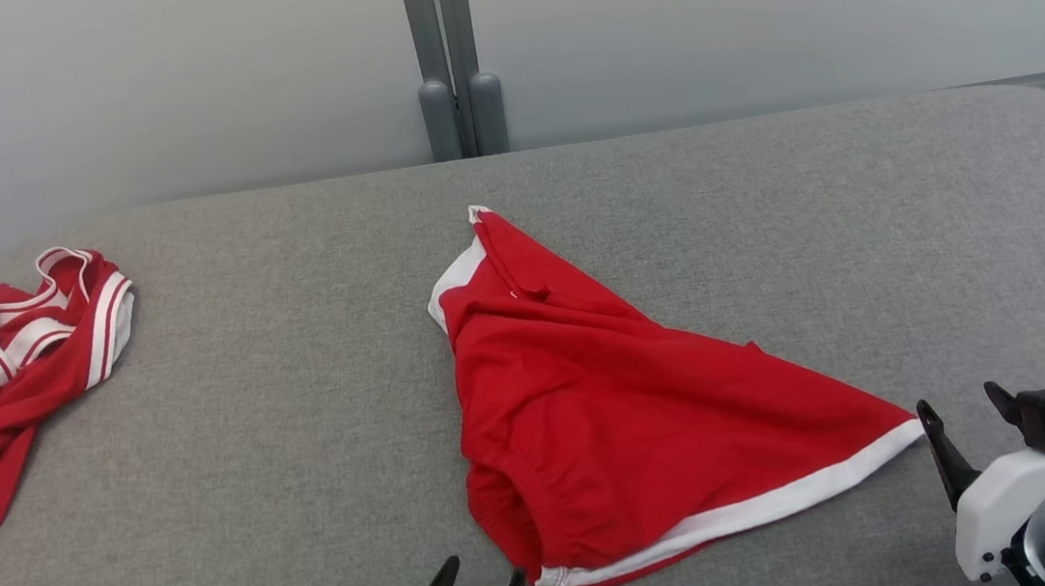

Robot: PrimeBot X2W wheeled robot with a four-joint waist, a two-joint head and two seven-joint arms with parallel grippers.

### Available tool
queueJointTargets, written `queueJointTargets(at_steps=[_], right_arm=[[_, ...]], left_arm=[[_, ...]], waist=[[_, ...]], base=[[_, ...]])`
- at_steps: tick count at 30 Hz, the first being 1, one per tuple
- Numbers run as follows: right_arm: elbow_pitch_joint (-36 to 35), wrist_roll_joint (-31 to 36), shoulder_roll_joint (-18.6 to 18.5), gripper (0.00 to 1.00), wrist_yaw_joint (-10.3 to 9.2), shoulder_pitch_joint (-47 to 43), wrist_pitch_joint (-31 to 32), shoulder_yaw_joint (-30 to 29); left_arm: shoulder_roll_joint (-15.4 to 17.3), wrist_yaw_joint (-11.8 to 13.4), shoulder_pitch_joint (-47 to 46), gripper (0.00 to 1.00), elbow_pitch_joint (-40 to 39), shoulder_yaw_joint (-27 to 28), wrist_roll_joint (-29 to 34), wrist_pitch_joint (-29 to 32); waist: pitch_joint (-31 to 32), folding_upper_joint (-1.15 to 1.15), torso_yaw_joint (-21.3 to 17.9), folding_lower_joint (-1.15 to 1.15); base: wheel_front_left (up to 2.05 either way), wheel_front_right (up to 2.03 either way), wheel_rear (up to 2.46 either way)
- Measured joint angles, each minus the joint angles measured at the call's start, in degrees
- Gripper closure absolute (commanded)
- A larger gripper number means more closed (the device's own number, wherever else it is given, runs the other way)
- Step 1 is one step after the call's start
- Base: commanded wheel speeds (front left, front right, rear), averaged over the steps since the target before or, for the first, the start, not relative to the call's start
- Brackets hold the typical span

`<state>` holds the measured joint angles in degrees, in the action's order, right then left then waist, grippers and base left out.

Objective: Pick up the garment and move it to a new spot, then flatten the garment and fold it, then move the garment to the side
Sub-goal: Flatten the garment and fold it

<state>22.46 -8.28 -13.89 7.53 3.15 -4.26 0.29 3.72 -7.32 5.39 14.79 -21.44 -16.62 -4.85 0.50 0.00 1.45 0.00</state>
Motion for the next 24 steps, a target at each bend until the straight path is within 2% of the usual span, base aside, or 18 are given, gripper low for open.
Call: queueJointTargets(at_steps=[4,8,15,24], right_arm=[[4.4,1.3,-0.2,0.0,0.0,4.5,4.3,1.4],[7.4,1.5,-0.1,0.0,0.0,6.0,6.0,2.3],[9.6,0.6,-1.0,0.0,0.0,5.9,5.6,3.5],[11.1,-1.2,-2.0,0.0,0.01,7.2,4.2,5.1]], left_arm=[[0.8,-0.1,-2.1,0.0,-1.5,-5.8,-4.3,3.4],[2.3,-0.1,-4.3,0.0,-0.6,-9.6,-6.2,4.3],[3.0,-0.1,-6.6,0.0,0.7,-12.0,-9.0,3.0],[4.9,-0.1,-8.6,0.0,2.2,-15.3,-11.6,2.7]], waist=[[-1.6,0.0,0.4,0.0],[-3.5,0.0,1.2,0.0],[-5.8,0.0,2.1,0.0],[-6.8,0.0,0.8,0.0]], base=[[0.0,0.0,0.0],[0.0,0.0,0.0],[0.0,0.0,0.0],[0.0,0.0,0.0]])
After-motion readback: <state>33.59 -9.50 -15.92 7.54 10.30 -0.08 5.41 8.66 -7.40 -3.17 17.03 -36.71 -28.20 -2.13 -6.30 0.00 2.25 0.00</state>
